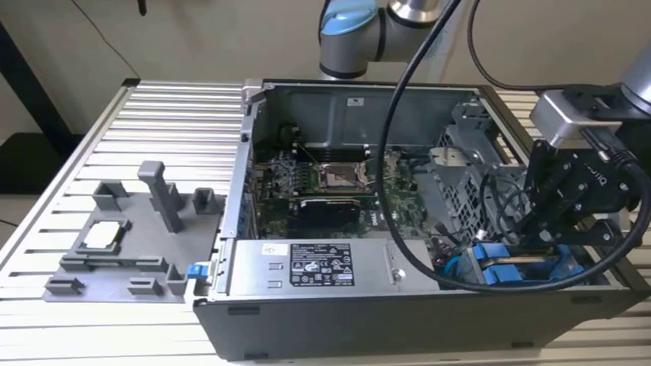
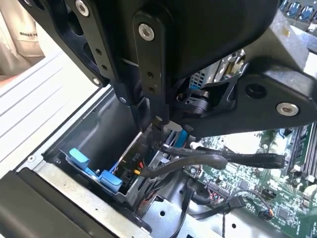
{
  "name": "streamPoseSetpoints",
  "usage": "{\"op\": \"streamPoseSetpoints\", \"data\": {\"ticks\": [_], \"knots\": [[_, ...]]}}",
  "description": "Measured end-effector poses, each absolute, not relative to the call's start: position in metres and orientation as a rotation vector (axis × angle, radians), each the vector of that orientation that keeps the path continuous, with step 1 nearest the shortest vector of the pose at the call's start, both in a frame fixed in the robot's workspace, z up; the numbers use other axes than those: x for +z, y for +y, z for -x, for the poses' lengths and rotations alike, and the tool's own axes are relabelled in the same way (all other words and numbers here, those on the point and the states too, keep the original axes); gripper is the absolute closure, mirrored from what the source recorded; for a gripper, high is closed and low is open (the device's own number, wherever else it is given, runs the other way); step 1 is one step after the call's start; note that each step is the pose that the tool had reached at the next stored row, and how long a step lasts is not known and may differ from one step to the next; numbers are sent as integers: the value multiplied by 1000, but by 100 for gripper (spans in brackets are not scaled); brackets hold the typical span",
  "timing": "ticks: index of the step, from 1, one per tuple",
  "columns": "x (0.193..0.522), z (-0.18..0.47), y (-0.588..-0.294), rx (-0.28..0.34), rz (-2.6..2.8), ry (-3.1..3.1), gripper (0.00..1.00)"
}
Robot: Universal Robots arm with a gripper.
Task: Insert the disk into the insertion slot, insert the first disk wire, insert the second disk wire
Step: 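Insert the second disk wire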
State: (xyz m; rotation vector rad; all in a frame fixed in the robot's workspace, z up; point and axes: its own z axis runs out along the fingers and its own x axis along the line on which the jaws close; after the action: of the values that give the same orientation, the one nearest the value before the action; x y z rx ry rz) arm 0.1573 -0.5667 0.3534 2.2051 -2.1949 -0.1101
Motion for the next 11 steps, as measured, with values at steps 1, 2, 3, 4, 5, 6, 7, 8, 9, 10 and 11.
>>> {"op": "streamPoseSetpoints", "data": {"ticks": [1, 2, 3, 4, 5, 6, 7, 8, 9, 10, 11], "knots": [[357, -157, -567, -110, -2205, -2195, 76], [361, -157, -567, -110, -2205, -2195, 76], [366, -157, -567, -110, -2205, -2195, 76], [370, -157, -567, -110, -2205, -2195, 76], [373, -157, -567, -110, -2205, -2195, 76], [377, -157, -567, -110, -2205, -2195, 76], [380, -157, -567, -110, -2205, -2195, 76], [383, -157, -567, -110, -2205, -2195, 76], [384, -157, -567, -110, -2205, -2195, 76], [384, -157, -567, -110, -2205, -2195, 76], [384, -157, -567, -110, -2205, -2195, 76]]}}
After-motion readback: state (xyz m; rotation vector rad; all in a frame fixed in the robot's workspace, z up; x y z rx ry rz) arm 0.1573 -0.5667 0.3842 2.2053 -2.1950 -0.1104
